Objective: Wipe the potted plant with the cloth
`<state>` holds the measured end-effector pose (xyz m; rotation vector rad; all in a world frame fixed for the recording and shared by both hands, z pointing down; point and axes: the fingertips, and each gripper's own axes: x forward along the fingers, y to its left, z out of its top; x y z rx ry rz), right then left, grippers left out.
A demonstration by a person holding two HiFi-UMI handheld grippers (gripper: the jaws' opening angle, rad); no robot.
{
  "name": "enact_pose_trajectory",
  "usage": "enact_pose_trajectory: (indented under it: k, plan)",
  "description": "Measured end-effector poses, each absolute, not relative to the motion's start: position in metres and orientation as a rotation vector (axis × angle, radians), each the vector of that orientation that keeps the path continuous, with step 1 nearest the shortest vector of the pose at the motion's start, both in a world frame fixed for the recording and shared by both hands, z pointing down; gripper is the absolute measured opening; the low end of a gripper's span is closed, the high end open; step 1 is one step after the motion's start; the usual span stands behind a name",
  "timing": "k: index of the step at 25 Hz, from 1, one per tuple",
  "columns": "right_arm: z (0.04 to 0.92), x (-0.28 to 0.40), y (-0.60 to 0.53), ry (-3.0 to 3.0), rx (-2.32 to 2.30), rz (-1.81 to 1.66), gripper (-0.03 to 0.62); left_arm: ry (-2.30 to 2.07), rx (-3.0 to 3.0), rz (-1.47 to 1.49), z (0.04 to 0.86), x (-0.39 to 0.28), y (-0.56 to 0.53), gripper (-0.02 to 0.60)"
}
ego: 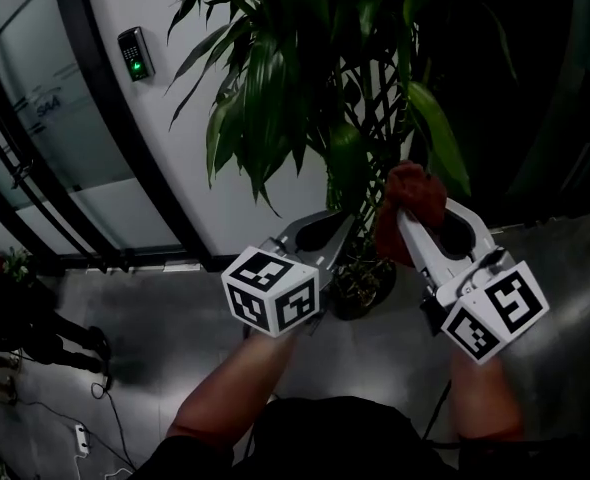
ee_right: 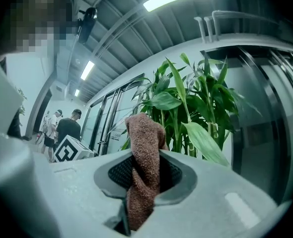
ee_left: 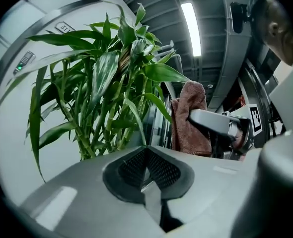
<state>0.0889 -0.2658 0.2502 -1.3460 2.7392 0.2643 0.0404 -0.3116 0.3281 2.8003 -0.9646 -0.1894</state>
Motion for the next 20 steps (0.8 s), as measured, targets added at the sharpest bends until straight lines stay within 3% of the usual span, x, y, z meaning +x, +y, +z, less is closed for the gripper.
enact_pose_trajectory:
  k: [20]
  plan:
    - [0.204,0.045,-0.363,2.625,-1.287,0.305,0.071,-1.048,2.769,-0.015,0.366,0.035,-0.298,0.017]
